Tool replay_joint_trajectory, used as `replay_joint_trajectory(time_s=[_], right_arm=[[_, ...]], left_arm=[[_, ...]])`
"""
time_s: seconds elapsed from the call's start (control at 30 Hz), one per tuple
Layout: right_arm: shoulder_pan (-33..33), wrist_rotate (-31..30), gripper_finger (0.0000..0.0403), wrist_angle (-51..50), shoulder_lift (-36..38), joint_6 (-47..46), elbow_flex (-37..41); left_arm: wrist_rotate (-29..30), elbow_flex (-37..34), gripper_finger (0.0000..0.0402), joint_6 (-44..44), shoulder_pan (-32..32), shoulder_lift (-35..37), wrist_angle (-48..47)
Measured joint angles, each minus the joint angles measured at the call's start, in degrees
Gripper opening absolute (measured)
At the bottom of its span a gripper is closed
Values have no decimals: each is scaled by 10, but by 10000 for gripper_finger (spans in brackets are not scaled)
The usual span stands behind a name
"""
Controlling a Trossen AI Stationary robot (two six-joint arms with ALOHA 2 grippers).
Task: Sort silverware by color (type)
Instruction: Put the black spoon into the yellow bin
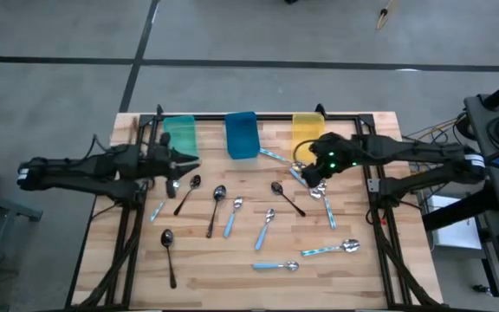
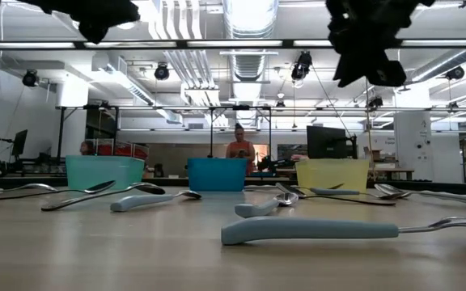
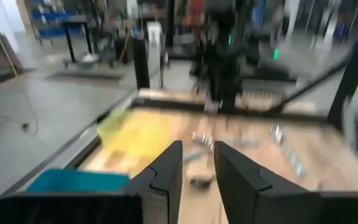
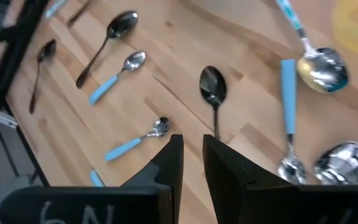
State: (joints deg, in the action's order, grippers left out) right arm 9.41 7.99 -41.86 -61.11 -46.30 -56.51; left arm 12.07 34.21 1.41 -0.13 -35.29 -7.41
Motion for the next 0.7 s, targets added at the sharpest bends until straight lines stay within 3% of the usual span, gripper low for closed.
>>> replay_joint_trajectory(time_s=[0.3, 0.53, 0.7], right_arm=[[-39, 0, 52, 0, -122, 2, -86], [-46, 0, 52, -8, -203, 24, -126], [-45, 0, 52, -20, -249, 53, -129]], left_arm=[[67, 48, 75, -99, 2, -75, -11], [84, 100, 75, -186, 12, -68, -57], [84, 84, 75, -201, 13, -41, -64]])
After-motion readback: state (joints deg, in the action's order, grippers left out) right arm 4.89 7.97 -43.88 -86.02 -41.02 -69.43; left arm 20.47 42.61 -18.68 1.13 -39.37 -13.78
